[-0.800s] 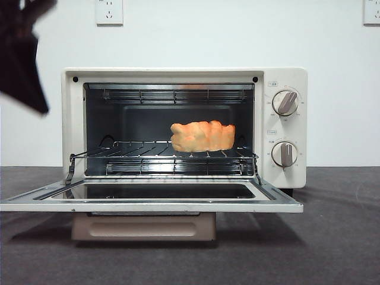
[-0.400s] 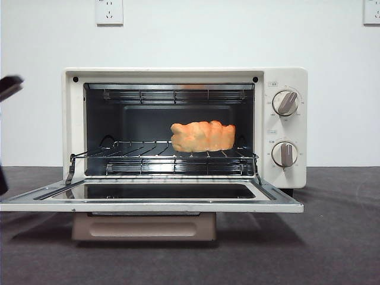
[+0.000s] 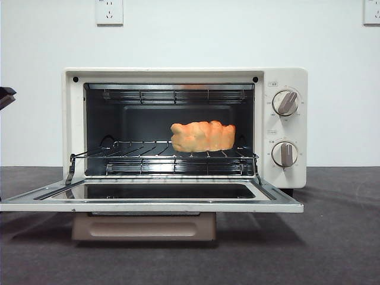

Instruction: The left arm flap open the oven, the right arm pick bread and place it into oven, the left arm flap close the oven

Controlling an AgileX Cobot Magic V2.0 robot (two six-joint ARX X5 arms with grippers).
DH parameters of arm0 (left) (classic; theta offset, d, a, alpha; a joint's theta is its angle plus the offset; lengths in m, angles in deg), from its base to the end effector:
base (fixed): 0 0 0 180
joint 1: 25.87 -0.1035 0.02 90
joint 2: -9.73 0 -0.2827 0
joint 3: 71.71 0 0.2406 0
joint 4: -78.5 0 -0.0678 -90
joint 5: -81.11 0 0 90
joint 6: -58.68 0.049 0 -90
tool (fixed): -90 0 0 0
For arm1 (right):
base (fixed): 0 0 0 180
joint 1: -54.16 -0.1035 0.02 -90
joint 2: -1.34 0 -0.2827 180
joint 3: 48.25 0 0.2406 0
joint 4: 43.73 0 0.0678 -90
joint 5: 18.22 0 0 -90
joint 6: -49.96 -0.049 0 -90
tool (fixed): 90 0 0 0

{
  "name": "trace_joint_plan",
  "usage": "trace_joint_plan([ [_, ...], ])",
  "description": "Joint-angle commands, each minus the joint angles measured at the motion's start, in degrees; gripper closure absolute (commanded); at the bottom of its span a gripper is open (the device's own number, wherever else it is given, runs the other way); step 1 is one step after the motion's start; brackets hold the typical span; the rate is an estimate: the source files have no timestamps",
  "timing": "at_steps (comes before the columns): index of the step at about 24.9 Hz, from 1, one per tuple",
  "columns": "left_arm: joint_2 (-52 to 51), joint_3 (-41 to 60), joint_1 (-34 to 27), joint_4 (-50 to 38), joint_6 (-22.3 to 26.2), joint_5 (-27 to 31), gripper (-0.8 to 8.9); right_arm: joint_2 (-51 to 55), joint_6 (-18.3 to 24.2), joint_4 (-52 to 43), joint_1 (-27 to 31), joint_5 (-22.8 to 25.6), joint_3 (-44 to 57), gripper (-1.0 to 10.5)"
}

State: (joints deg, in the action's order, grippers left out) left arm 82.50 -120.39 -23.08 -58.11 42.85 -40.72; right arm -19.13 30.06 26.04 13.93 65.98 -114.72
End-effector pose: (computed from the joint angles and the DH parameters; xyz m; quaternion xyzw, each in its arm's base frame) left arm 0.1963 -0.0354 0.1742 -0.2473 0.5666 -0.1710 0.7672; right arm 0.0189 0.0225 0.3285 0.0956 0.2599 0.3428 0.8977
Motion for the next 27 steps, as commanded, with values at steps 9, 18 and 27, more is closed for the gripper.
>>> trace_joint_plan([
  [9,5.6,0.0,0.3,-0.3,0.3,-3.2,8.03,0.0,-2.1,-3.0,-0.5,0.3,-1.0,5.1],
  [18,6.6,0.0,1.7,0.6,0.4,-4.4,8.03,0.0,-2.4,-3.0,-0.5,1.2,-1.0,5.1],
  [27,6.5,0.0,1.7,0.0,-0.3,-10.2,8.03,0.0,-2.4,-3.0,-0.5,1.8,-1.0,5.1],
])
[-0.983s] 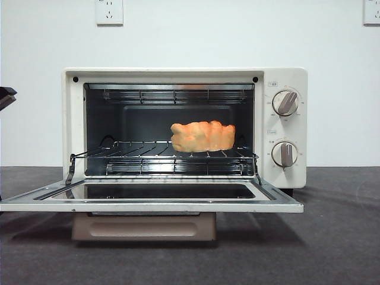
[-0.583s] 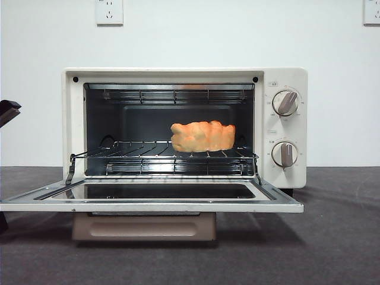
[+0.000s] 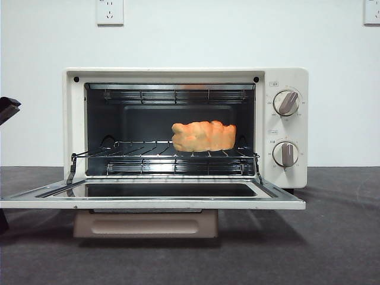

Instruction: The left arm flap open the oven, the right arm pick bread and place it into oven, the left arm flap close the oven

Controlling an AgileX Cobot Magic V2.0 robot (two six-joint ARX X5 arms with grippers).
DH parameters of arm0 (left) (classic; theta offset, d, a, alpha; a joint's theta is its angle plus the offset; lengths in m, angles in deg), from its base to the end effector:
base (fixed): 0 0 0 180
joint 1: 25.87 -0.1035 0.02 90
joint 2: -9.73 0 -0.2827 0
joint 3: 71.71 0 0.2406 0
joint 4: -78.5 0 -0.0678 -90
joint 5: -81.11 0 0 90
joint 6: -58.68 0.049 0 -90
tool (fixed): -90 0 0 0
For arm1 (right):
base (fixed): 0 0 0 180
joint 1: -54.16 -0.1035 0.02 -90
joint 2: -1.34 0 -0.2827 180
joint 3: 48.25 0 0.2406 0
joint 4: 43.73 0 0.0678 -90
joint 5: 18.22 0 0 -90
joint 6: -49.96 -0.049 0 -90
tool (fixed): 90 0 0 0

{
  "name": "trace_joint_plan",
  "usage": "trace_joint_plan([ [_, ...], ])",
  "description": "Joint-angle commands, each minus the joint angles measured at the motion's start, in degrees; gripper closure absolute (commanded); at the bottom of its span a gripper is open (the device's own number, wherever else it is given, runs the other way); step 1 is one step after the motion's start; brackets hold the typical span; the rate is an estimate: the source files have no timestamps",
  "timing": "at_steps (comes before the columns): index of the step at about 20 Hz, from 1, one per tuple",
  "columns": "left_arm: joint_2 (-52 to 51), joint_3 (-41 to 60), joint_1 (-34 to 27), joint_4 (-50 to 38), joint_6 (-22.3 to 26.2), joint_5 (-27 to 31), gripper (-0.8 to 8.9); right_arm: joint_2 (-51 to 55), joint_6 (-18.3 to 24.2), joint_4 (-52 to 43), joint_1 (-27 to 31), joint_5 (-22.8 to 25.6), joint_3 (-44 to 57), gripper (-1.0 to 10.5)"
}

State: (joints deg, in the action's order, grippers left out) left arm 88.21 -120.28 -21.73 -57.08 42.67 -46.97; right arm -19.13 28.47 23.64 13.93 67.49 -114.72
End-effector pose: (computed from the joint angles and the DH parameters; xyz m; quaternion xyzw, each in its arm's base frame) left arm 0.1981 -0.0446 0.1581 -0.2781 0.6121 -0.2037 0.7116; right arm 0.0212 0.0228 0.3329 0.1134 0.2427 0.3328 0.9041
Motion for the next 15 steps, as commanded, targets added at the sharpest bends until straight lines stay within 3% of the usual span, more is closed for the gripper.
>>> trace_joint_plan([
  [1,0.8,-0.1,0.3,-1.3,-0.3,-4.6,8.03,0.0,-0.8,-0.6,-0.5,0.3,-1.0,5.1],
  [15,0.4,-6.1,0.2,-3.0,-4.3,-10.4,8.03,0.0,-1.8,-0.7,-0.5,1.3,-1.0,5.1],
])
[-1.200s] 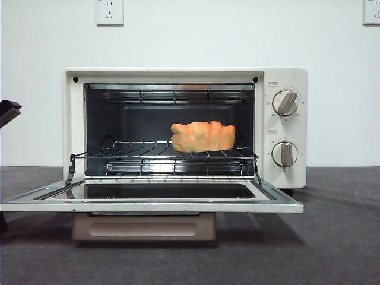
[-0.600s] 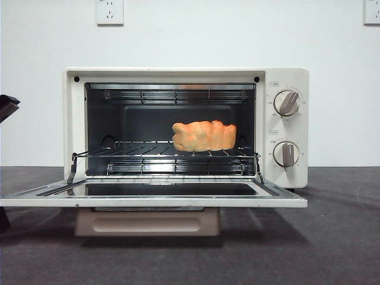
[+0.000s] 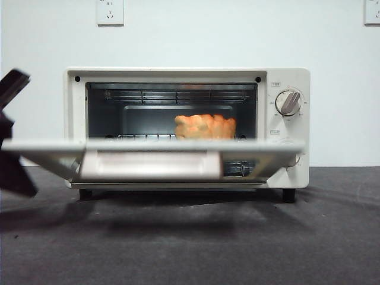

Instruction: The left arm flap open the oven, the right arm pick bread and place it into oven, the left arm flap close the oven

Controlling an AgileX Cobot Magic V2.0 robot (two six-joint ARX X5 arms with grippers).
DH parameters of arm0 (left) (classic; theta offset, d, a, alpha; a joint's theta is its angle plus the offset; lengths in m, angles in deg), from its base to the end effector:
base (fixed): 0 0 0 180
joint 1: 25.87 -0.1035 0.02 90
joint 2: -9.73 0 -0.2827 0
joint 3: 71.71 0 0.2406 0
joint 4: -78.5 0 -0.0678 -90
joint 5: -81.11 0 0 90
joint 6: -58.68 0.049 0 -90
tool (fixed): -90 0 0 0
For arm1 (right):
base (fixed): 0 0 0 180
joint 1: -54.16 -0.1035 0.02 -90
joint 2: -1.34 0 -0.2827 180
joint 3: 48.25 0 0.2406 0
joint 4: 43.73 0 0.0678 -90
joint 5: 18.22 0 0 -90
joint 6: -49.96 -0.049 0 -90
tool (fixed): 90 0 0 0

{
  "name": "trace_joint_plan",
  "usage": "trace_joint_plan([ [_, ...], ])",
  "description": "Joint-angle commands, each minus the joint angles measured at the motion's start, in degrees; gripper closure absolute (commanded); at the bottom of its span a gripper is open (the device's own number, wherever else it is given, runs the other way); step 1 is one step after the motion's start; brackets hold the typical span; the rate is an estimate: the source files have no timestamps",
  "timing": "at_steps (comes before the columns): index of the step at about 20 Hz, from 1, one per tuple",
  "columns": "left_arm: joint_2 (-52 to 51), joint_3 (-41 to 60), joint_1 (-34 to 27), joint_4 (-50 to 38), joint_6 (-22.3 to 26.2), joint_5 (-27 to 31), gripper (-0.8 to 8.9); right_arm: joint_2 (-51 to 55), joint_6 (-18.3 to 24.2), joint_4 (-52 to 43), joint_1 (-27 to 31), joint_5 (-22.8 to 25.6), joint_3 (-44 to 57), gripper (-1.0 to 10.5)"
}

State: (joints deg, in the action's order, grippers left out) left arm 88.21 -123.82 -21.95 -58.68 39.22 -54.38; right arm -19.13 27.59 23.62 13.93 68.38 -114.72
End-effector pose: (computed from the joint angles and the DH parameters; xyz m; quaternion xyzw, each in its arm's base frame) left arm 0.2125 -0.0496 0.1782 -0.3250 0.5813 -0.2494 0.7030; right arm 0.0218 0.0222 0.3329 0.1196 0.2433 0.3242 0.9063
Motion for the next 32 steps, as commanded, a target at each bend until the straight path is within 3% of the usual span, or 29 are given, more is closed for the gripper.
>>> trace_joint_plan([
  [1,0.4,-3.5,0.4,-1.4,-1.1,-3.0,8.03,0.0,-1.0,-0.7,-0.5,0.4,-1.0,5.1],
  [6,0.4,-8.2,0.4,-2.2,-2.8,-3.0,8.03,0.0,-1.0,-1.1,-0.5,0.5,-1.0,5.1],
  [16,0.4,-15.4,0.4,-14.5,-13.7,-2.7,8.03,0.0,-1.0,-4.9,-0.5,0.9,-1.0,5.1],
  [19,0.4,-17.0,0.4,-16.0,-15.0,-2.7,8.03,0.0,-1.0,-4.9,-0.5,0.9,-1.0,5.1],
  [26,-2.7,-18.0,0.5,-15.8,-14.7,-2.8,8.03,0.0,-1.0,-4.9,-0.5,0.9,-1.0,5.1],
  [32,-11.8,-18.0,0.5,-11.5,-7.1,-2.7,8.03,0.0,-0.9,-5.4,-0.5,0.9,-1.0,5.1],
])
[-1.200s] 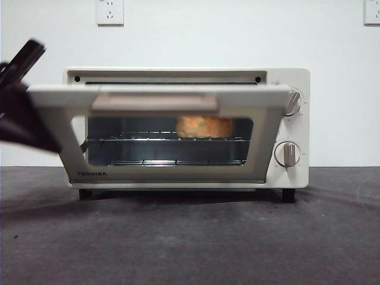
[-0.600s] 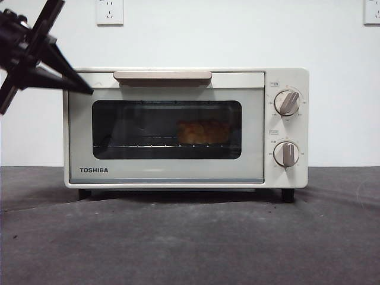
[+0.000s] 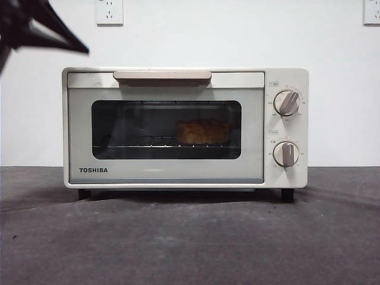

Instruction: The left arm flap open the oven, the right arm pick bread and place it into oven, the left arm flap close the oven

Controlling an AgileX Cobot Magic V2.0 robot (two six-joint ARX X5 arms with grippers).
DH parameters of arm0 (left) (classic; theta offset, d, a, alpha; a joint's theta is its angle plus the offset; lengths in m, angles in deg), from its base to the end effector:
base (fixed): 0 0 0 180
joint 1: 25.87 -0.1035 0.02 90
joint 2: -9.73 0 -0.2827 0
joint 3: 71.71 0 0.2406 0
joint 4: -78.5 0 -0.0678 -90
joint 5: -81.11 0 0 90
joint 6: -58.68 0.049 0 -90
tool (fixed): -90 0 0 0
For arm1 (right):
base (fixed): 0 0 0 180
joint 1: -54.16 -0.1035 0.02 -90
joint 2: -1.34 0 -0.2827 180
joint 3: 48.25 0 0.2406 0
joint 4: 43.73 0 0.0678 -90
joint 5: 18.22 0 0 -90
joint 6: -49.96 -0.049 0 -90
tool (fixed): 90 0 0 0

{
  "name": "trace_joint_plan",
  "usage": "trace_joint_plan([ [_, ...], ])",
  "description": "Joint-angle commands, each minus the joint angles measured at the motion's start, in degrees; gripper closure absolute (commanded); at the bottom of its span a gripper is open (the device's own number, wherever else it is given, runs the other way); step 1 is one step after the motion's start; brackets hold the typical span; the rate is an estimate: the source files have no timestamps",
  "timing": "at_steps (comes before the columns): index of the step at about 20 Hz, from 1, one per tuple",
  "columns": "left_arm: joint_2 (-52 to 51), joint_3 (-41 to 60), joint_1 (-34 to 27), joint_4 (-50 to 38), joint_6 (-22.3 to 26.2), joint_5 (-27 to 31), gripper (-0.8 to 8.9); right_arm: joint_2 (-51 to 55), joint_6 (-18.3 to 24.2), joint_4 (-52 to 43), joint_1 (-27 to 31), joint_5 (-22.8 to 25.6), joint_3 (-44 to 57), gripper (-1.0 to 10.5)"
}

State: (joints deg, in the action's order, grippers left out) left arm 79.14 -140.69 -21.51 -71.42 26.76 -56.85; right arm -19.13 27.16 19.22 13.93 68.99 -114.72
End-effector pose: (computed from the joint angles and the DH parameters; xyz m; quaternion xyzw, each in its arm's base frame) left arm 0.2444 -0.0551 0.3153 -0.3321 0.3518 -0.3418 0.8057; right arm 0.0244 0.0238 0.3414 0.1355 0.2085 0.3279 0.9114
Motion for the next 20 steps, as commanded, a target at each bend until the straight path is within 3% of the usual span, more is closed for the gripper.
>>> trace_joint_plan([
  [1,-5.2,-1.1,0.1,2.8,8.1,-0.1,8.03,0.0,-0.3,-1.4,-0.5,0.2,-0.9,5.1],
  [7,-17.7,-1.1,0.2,11.1,19.6,3.4,8.03,0.0,2.0,-3.1,-0.5,-0.2,-0.9,5.1],
  [14,-31.8,-1.1,0.6,20.9,25.8,12.9,8.03,0.0,9.3,-3.1,-0.5,-0.2,-0.9,5.1],
  [20,-42.1,-1.1,0.7,27.9,29.0,15.8,8.03,0.0,11.8,-3.1,-0.5,-0.2,-0.9,5.4],
])
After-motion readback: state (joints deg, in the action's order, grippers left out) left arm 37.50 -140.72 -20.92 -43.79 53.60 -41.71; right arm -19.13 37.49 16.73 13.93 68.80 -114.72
